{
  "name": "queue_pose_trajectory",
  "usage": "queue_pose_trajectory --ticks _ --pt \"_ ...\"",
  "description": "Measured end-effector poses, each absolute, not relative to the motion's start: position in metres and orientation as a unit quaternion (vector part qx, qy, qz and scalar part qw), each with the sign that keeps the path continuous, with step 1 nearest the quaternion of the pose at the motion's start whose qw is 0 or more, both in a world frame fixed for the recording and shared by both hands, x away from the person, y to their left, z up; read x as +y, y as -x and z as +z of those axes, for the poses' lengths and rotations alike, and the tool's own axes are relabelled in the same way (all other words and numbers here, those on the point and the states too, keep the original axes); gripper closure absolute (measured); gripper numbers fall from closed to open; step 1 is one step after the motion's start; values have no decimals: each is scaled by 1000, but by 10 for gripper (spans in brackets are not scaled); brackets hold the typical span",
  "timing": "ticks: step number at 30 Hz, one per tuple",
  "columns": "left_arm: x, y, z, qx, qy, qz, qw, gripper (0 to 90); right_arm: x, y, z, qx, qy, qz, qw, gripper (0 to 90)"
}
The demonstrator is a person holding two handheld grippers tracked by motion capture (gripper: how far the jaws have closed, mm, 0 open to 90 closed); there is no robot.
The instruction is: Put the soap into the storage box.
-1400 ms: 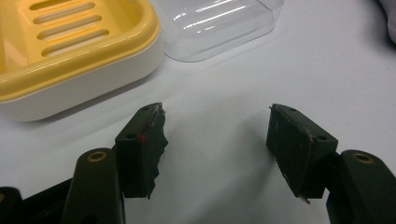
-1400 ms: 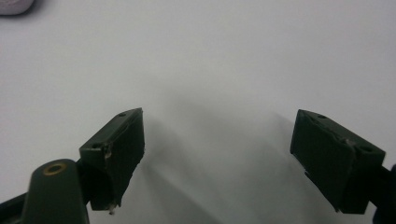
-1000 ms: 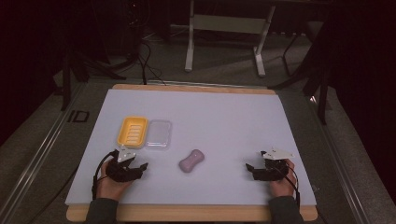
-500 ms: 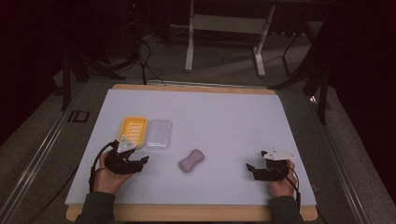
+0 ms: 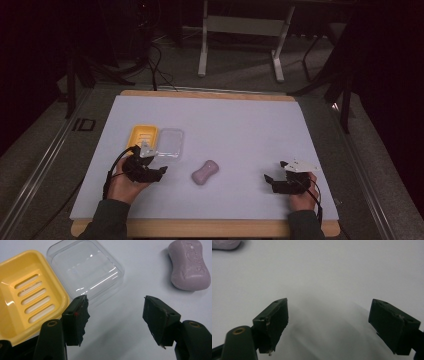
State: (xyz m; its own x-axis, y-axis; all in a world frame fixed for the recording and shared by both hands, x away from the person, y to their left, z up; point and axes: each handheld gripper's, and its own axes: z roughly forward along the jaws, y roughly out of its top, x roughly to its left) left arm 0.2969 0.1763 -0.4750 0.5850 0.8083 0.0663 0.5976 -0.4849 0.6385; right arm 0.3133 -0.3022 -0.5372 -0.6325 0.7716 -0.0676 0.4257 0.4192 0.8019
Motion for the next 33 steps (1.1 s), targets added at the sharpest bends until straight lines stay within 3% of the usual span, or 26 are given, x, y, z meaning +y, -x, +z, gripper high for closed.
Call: queue_pose_trajectory --ticks 33 --pt "120 -321 -456 373 -874 165 265 357 -302 -312 -537 811 -367 396 226 158"
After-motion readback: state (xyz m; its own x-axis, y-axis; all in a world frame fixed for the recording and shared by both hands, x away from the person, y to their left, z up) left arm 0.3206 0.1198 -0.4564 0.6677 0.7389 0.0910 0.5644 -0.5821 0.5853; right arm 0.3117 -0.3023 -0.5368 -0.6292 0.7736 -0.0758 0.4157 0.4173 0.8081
